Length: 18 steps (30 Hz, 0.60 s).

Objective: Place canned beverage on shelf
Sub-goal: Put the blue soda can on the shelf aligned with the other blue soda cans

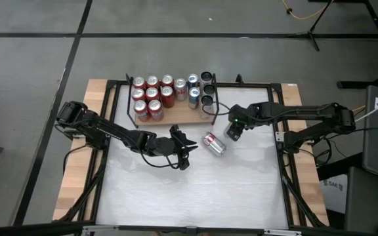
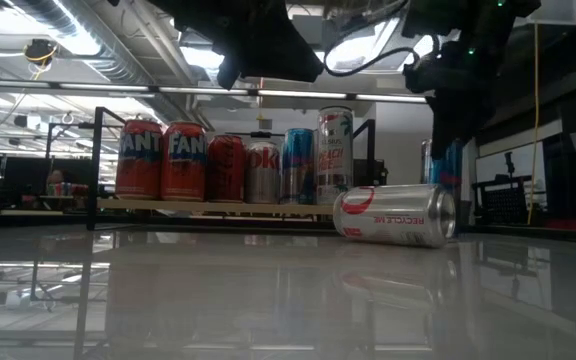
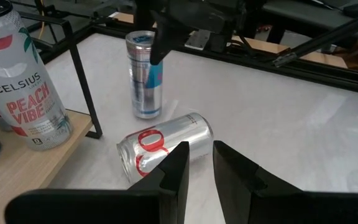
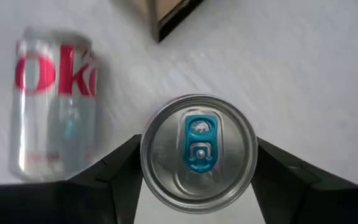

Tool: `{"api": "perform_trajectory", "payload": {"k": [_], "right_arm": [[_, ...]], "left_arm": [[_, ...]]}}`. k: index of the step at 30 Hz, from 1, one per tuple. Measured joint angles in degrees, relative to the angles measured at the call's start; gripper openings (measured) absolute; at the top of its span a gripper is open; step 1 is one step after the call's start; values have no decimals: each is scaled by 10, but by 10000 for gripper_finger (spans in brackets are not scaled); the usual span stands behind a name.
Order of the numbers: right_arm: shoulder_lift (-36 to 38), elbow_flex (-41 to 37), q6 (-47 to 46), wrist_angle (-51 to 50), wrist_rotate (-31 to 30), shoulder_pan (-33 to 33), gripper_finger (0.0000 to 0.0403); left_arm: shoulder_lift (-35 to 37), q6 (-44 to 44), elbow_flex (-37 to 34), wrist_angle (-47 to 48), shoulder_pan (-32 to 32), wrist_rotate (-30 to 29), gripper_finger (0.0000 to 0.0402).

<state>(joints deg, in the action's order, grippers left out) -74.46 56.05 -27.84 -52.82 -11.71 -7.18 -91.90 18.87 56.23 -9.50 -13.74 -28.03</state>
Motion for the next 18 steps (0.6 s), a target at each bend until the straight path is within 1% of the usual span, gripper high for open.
{"api": "perform_trajectory", "payload": {"k": [5, 8, 18], "right_arm": [[0, 0, -136, 1, -2, 0, 238], [0, 0, -180, 1, -1, 0, 238], [0, 0, -184, 2, 3, 0, 239]], "left_arm": [[0, 0, 0, 0, 0, 0, 64], [0, 0, 0, 0, 0, 0, 64], [0, 0, 0, 0, 0, 0, 64]]}}
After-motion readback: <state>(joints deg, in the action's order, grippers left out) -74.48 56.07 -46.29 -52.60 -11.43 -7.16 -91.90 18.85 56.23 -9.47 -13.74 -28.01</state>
